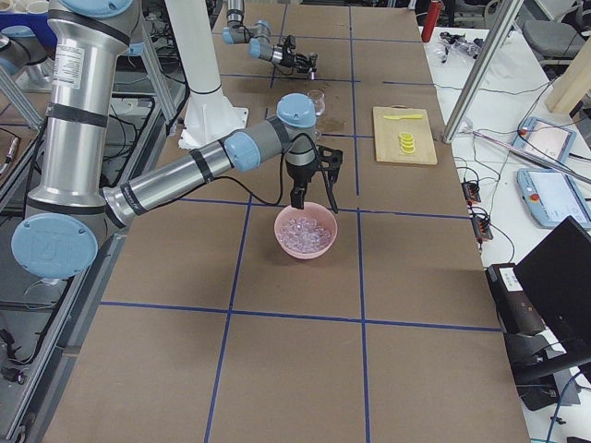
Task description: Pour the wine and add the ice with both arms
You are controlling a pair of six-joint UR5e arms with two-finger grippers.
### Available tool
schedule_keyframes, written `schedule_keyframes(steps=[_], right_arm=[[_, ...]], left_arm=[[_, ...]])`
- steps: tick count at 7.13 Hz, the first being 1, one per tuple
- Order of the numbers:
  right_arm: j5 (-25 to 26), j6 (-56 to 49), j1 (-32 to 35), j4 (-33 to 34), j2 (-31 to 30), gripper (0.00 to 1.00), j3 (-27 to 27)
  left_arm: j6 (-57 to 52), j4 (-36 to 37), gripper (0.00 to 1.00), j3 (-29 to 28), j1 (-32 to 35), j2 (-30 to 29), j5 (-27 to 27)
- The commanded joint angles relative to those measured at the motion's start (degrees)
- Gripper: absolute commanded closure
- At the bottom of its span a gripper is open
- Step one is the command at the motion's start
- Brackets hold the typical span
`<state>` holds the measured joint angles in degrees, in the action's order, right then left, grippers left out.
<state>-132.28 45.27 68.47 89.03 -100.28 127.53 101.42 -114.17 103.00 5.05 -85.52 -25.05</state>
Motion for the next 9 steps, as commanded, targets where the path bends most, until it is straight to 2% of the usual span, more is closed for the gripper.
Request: schedule_keyframes(steps=[1, 4, 5, 9], right_arm=[[0.0, 0.0, 0.0, 0.0, 0.0, 0.00, 0.0], [0.0, 0.0, 0.0, 0.0, 0.1, 0.00, -0.1], [0.0, 0.0, 0.0, 0.0, 0.0, 0.00, -0.1], [0.0, 0.0, 0.0, -0.2, 0.2, 0.00, 0.0]], left_arm=[[0.0, -0.1, 0.65, 0.0, 0.4, 0.0, 0.0], [0.1, -0.4, 0.88, 0.5, 0.8, 0.0, 0.0], [1.2, -0.4, 1.00, 0.8, 1.2, -0.4, 0.0], [0.7, -0.5, 1.00, 2.6, 4.2, -1.2, 1.2]])
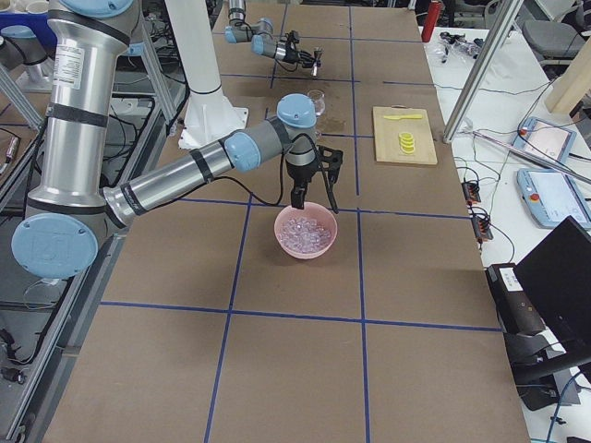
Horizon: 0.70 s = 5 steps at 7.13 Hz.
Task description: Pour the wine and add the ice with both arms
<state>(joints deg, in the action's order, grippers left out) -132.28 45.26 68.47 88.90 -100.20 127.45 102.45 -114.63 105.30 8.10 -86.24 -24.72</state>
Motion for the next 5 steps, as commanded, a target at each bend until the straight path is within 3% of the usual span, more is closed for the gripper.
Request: schedule_keyframes(steps=[1, 5], right_arm=[[-0.1, 0.0, 0.0, -0.1, 0.2, 0.00, 0.1], [1.1, -0.1, -1.1, -3.4, -0.3, 0.00, 0.0]], left_arm=[[-0.8, -0.1, 1.00, 0.3, 2.7, -3.5, 1.3], [-13.7, -3.7, 1.00, 3.7, 6.2, -9.0, 1.3]])
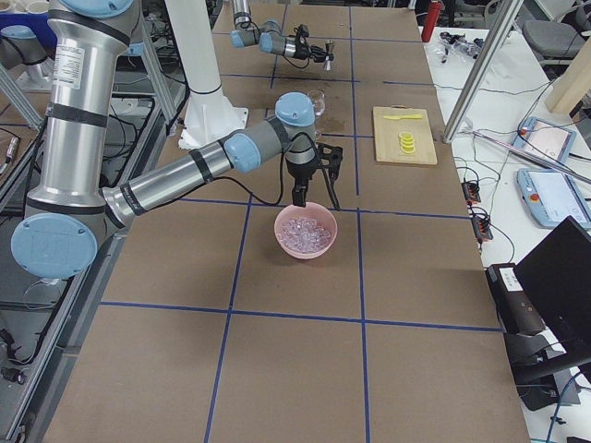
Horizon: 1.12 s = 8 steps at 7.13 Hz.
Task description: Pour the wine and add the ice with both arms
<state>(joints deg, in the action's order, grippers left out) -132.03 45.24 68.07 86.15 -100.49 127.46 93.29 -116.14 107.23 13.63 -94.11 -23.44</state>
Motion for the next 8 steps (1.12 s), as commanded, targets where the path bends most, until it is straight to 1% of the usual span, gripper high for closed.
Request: schedule_keyframes(steps=[1, 2, 3, 5, 6, 7, 8], right_arm=[[4.1, 0.1, -3.1, -1.3, -0.1, 0.00, -0.1], [4.3, 0.1, -3.9, -1.4, 0.0, 0.00, -0.1], [6.2, 0.1, -5.5, -1.4, 0.0, 0.00, -0.1], [7.8, 0.0, -7.3, -1.4, 0.0, 0.00, -0.2], [7.9, -0.1, -7.6, -1.4, -0.1, 0.00, -0.2], [8.0, -0.4, -7.8, -1.4, -0.1, 0.00, -0.3], [10.0, -0.5, -9.0, -1.4, 0.1, 0.00, -0.9]], left_arm=[[-10.7, -8.6, 1.00, 1.8, 1.4, -1.7, -0.1], [-15.6, -14.1, 1.00, 1.7, 2.1, -1.7, -0.2], [-18.9, -17.2, 1.00, 1.7, 2.7, -1.7, -0.3], [-25.8, -17.7, 1.00, 1.8, 4.6, -2.7, -0.5], [-30.4, -17.7, 1.00, 1.8, 5.0, -4.5, -0.6], [-32.3, -17.8, 1.00, 1.7, 5.3, -5.3, -1.0], [-32.4, -17.8, 1.00, 1.8, 5.4, -6.5, -3.8]])
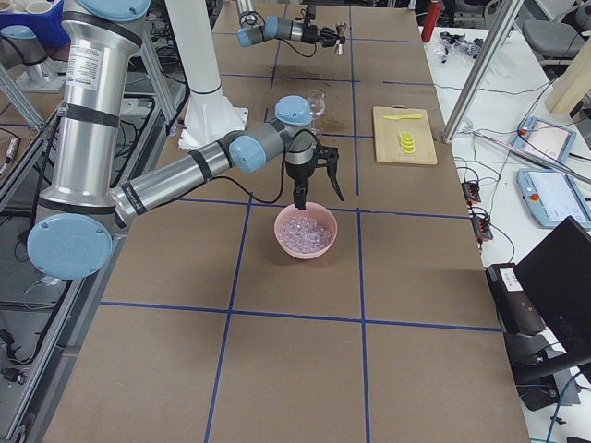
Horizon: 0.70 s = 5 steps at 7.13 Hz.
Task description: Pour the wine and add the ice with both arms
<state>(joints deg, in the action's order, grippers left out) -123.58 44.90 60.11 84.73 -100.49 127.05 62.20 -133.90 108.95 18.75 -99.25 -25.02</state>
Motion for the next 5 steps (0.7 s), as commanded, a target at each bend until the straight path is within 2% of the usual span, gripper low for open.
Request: schedule_keyframes(steps=[1, 3, 5], right_arm=[[2.5, -0.6, -1.4, -0.2, 0.1, 0.00, -1.2], [2.6, -1.4, -1.4, -6.6, 0.0, 0.00, -5.1], [2.2, -1.5, -1.4, -6.9, -0.1, 0.00, -5.4]], left_arm=[[-2.6, 0.0, 1.00, -0.1, 0.1, -2.7, -2.3], [-8.0, 0.0, 1.00, 0.2, 0.2, -5.3, -3.8], [-13.5, 0.0, 1.00, 0.4, 0.1, -7.7, -7.1]])
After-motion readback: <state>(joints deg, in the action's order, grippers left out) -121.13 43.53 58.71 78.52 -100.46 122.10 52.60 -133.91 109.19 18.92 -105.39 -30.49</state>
